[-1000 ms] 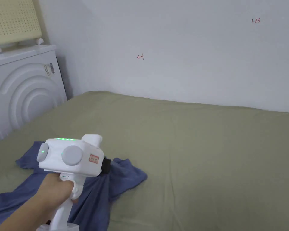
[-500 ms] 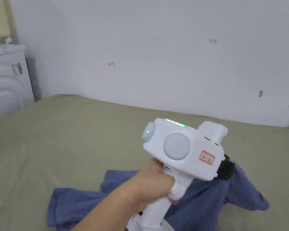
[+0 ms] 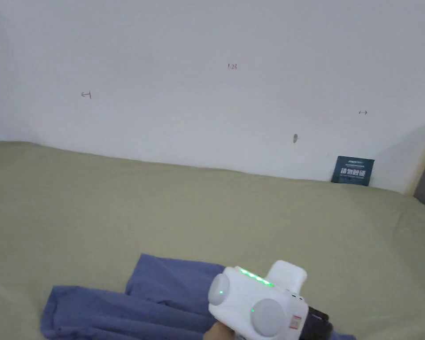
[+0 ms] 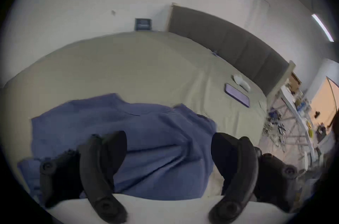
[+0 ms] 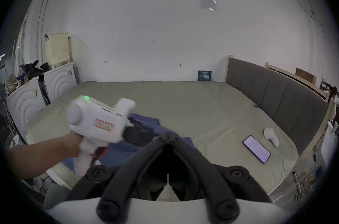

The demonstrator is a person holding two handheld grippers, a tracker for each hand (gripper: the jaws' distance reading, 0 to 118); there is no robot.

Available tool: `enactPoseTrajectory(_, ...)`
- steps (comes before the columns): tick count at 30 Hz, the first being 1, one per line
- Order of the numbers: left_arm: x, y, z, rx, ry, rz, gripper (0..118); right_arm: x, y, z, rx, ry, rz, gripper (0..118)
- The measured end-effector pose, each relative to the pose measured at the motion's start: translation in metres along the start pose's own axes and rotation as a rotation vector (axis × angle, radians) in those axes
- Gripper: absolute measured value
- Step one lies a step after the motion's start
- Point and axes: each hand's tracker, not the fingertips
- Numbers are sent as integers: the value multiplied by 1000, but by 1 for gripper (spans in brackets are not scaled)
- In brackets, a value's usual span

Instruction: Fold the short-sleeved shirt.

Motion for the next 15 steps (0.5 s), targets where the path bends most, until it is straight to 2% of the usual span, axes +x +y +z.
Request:
enactPoseTrajectory(3, -44, -12, 71, 109, 186, -6, 96, -4, 1, 0, 18, 29, -4, 0)
enactPoseTrajectory(4, -60, -19, 91, 126, 243, 8, 91, -5, 1, 1, 25, 38, -5, 0)
enactPoseTrajectory(5, -79, -29, 113, 148, 318, 44, 68, -6, 1, 2, 32, 49, -4, 0)
enactPoseTrajectory(6, -100, -41, 134, 160, 385, 90, 29, -7, 1, 3, 33, 53, -3, 0)
enactPoseTrajectory(7, -110, -52, 156, 164, 453, 127, 0, -8, 1, 3, 32, 55, -3, 0)
enactPoseTrajectory(11, -163, -111, 223, 165, 521, 347, 0, -9, -2, 0, 24, 78, 12, 0)
enactPoseTrajectory(15, -174, -154, 252, 146, 589, 408, 0, -8, -5, -13, 0, 80, 21, 0)
